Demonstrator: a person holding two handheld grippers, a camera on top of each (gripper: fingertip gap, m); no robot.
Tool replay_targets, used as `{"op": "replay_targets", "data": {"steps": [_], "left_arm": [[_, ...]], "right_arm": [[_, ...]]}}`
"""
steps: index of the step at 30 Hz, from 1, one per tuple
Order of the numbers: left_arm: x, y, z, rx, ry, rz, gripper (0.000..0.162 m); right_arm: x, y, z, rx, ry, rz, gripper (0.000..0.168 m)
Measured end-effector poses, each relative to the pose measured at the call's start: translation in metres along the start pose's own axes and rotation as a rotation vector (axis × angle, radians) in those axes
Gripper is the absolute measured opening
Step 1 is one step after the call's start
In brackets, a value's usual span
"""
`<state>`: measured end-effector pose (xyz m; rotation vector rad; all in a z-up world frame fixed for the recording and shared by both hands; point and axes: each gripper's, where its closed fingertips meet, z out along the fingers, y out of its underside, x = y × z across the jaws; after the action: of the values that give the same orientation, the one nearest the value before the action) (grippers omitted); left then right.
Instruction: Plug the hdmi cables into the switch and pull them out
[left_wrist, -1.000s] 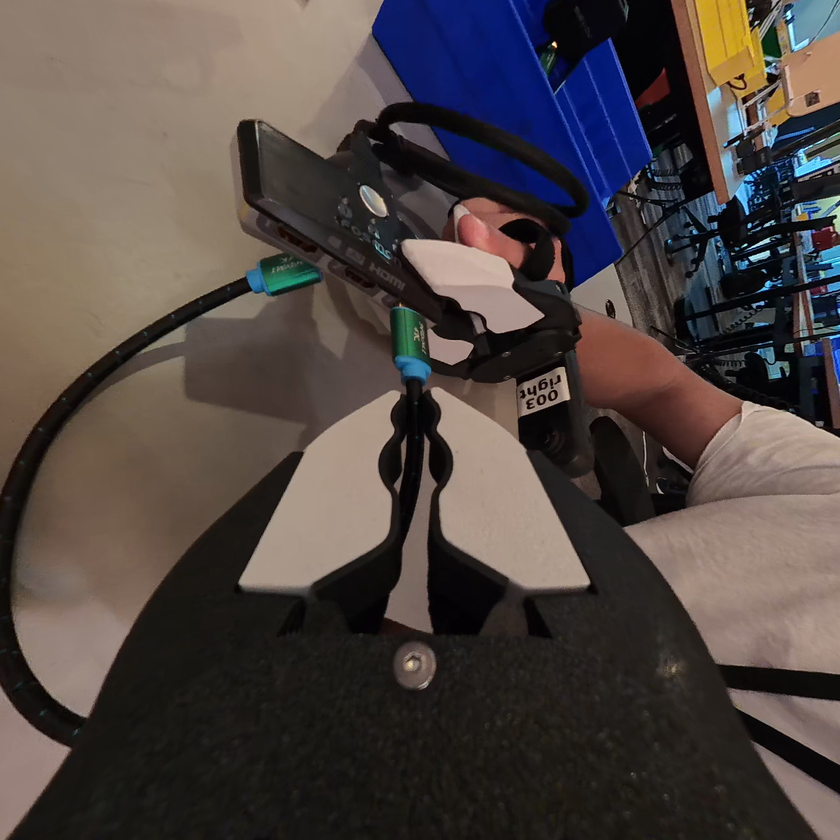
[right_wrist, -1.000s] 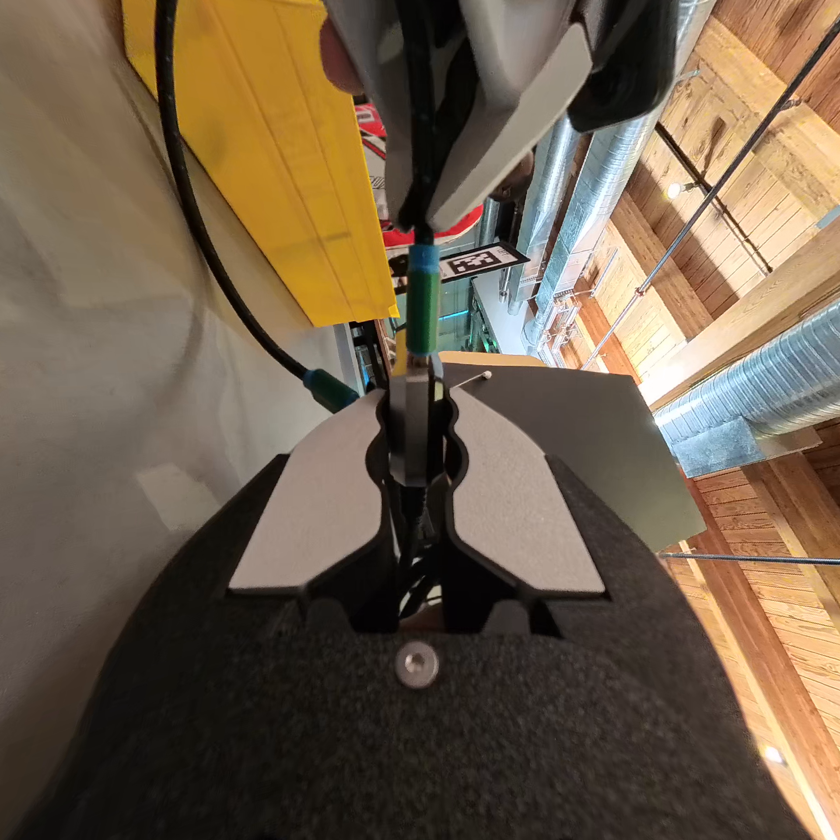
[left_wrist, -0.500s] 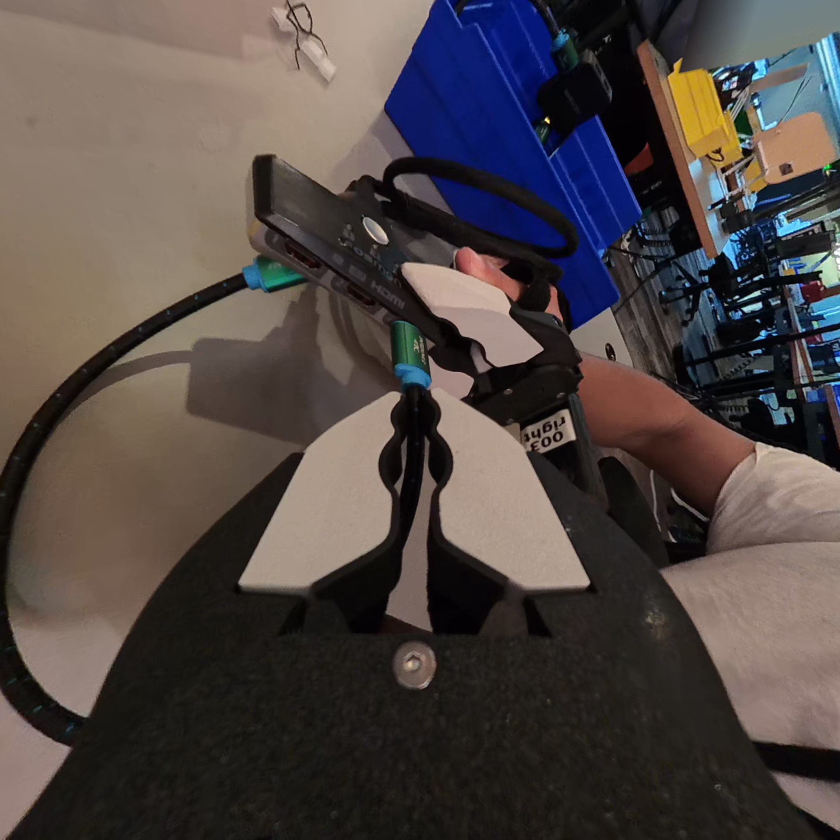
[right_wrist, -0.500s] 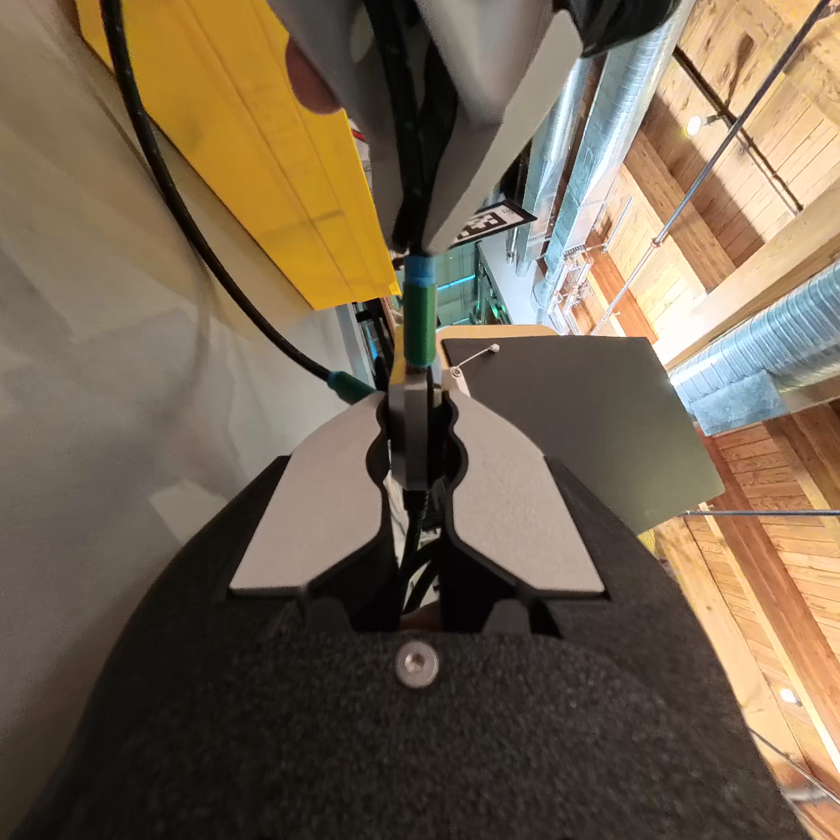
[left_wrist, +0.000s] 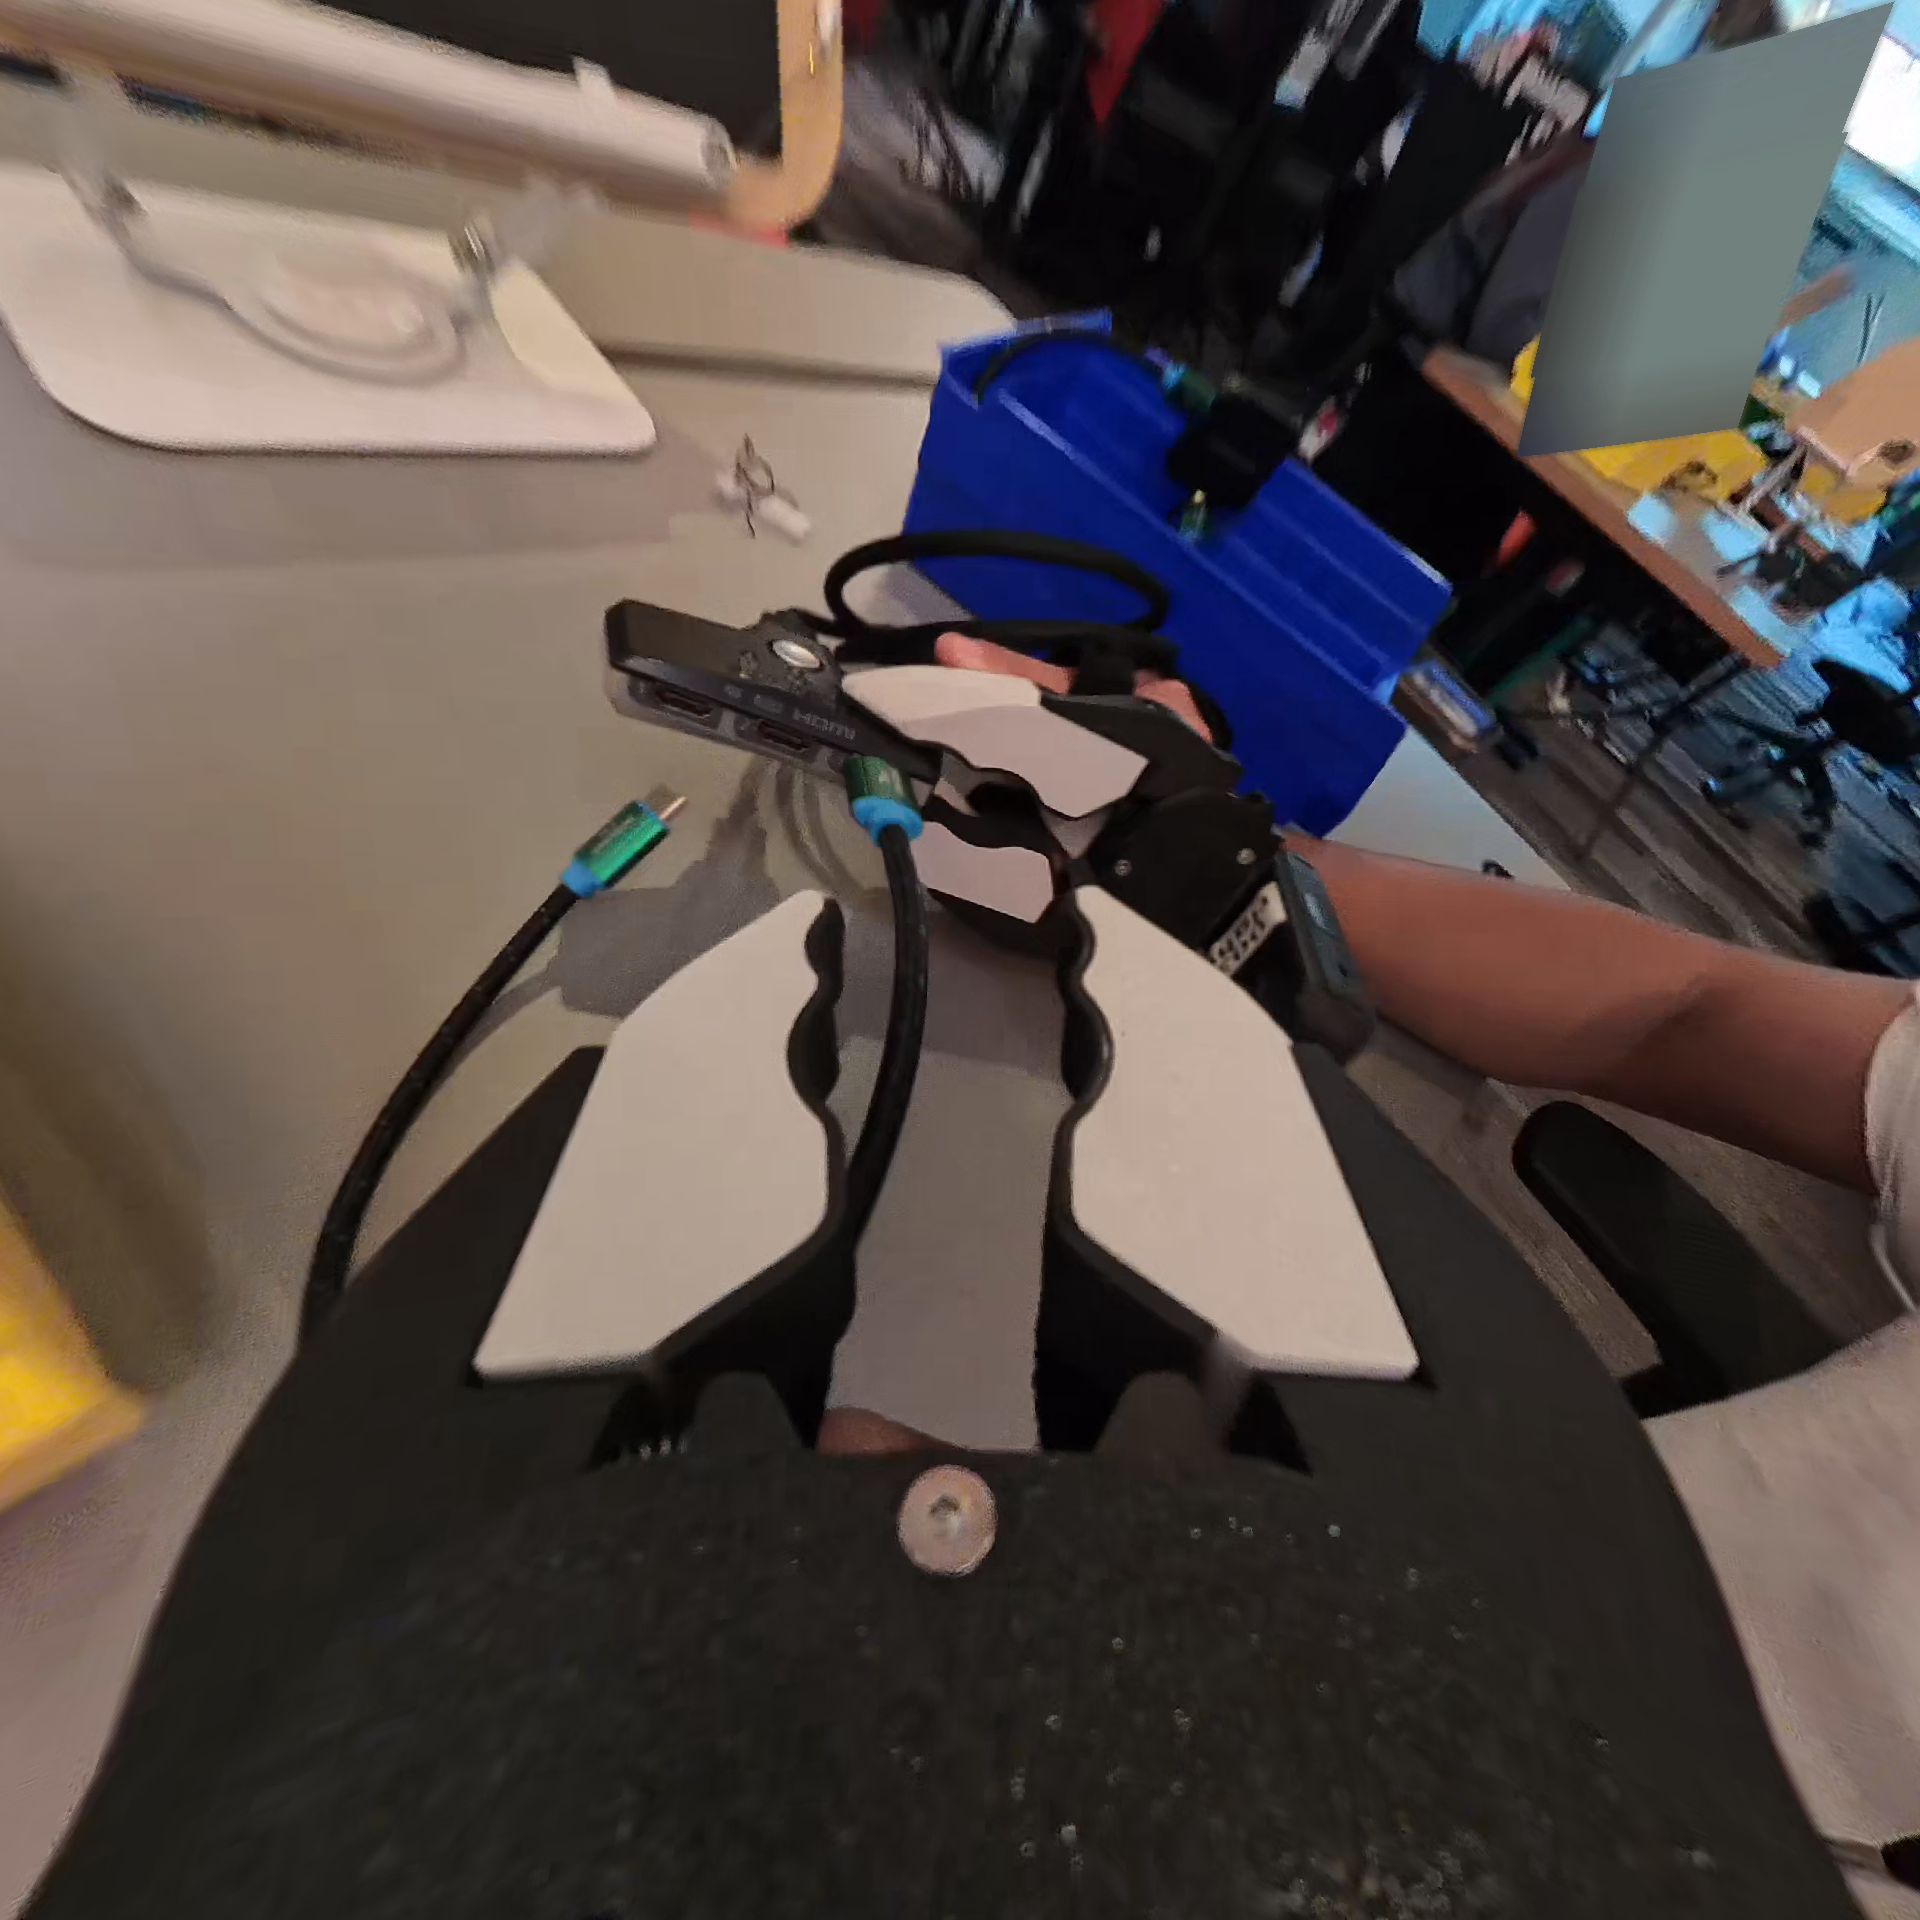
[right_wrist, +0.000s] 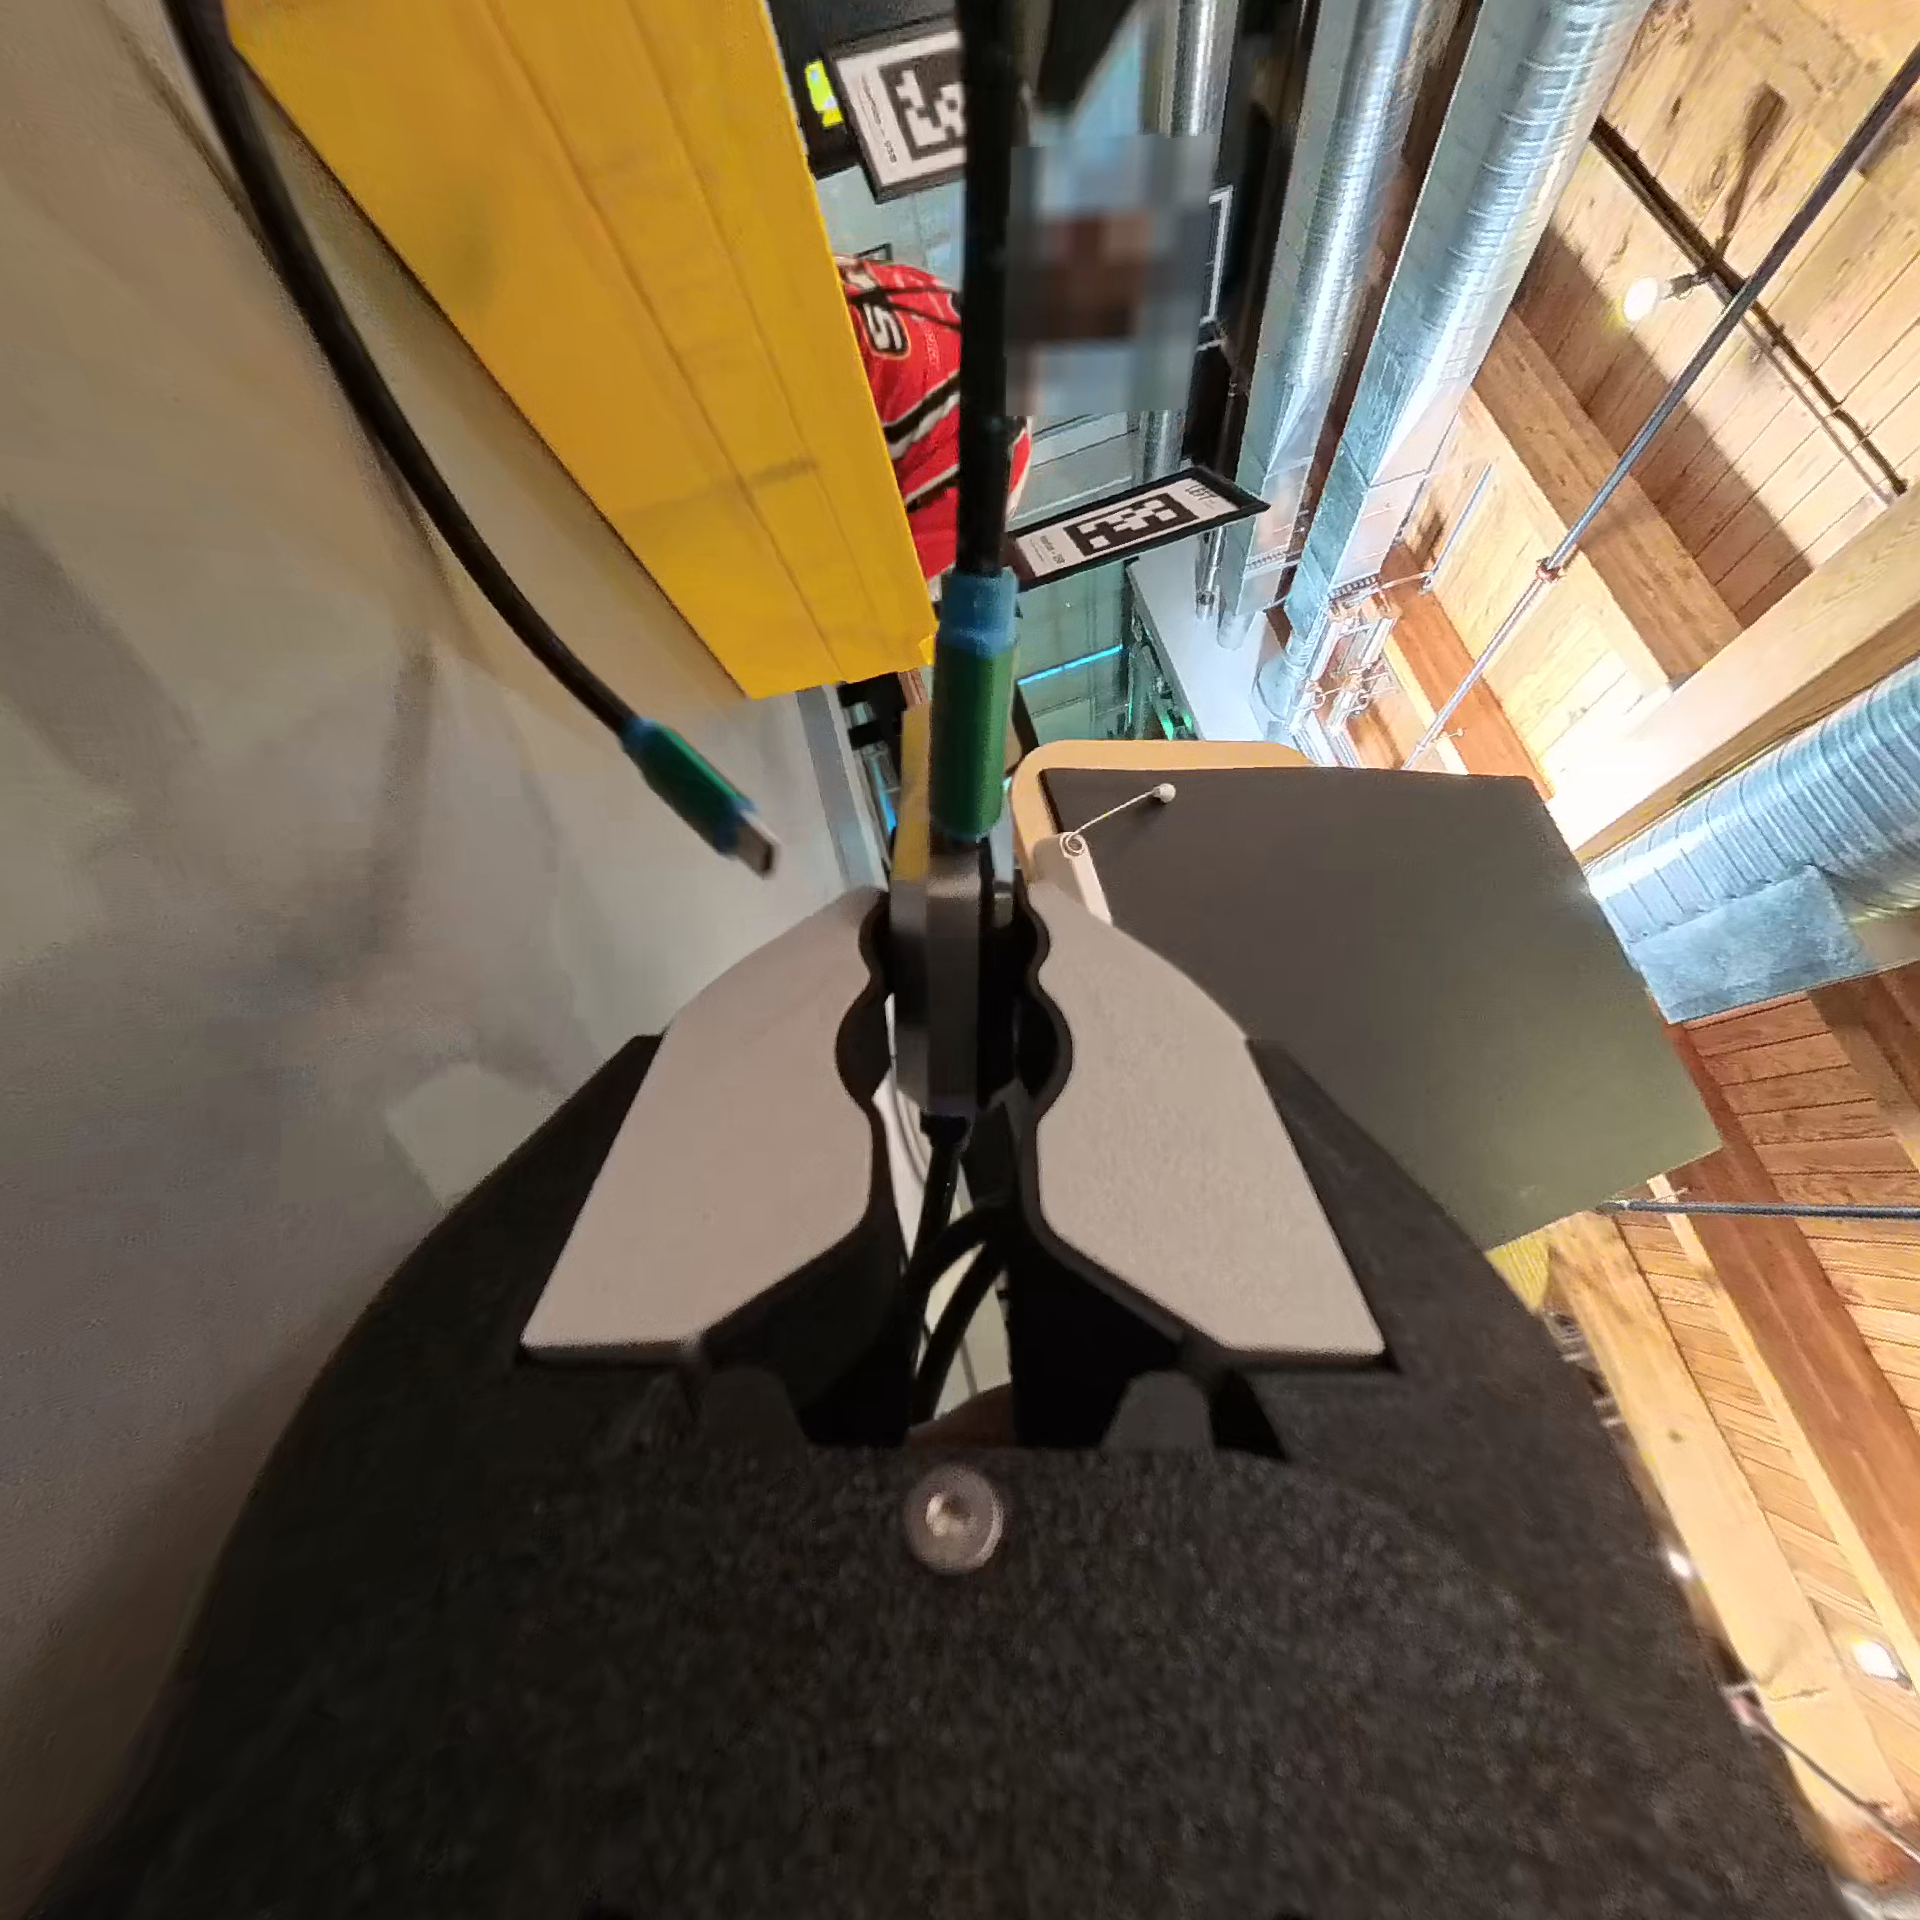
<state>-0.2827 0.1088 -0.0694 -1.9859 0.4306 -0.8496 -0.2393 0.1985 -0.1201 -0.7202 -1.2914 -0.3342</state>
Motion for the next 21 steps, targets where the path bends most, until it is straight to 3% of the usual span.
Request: {"op": "replay_targets", "data": {"steps": [6,9,12,16,21], "left_arm": [[-0.001,0.03,-0.088,0.331,-0.109,0.038,0.032],[-0.019,0.072,-0.096,0.218,-0.177,0.084,0.031],[-0.024,0.093,-0.095,0.137,-0.184,0.107,0.031],[-0.012,0.099,-0.087,0.107,-0.091,0.062,0.031],[0.0,0.107,-0.074,0.05,-0.002,0.033,0.03]], "right_arm": [[-0.004,0.012,0.002,-0.041,-0.027,0.015,0.02],[0.005,0.018,0.001,-0.062,-0.031,0.067,0.019],[0.025,0.016,-0.005,-0.068,-0.095,0.195,0.019],[0.087,-0.003,-0.025,-0.026,-0.149,0.332,0.019],[0.211,-0.007,-0.052,0.054,-0.161,0.6,0.02]]}}
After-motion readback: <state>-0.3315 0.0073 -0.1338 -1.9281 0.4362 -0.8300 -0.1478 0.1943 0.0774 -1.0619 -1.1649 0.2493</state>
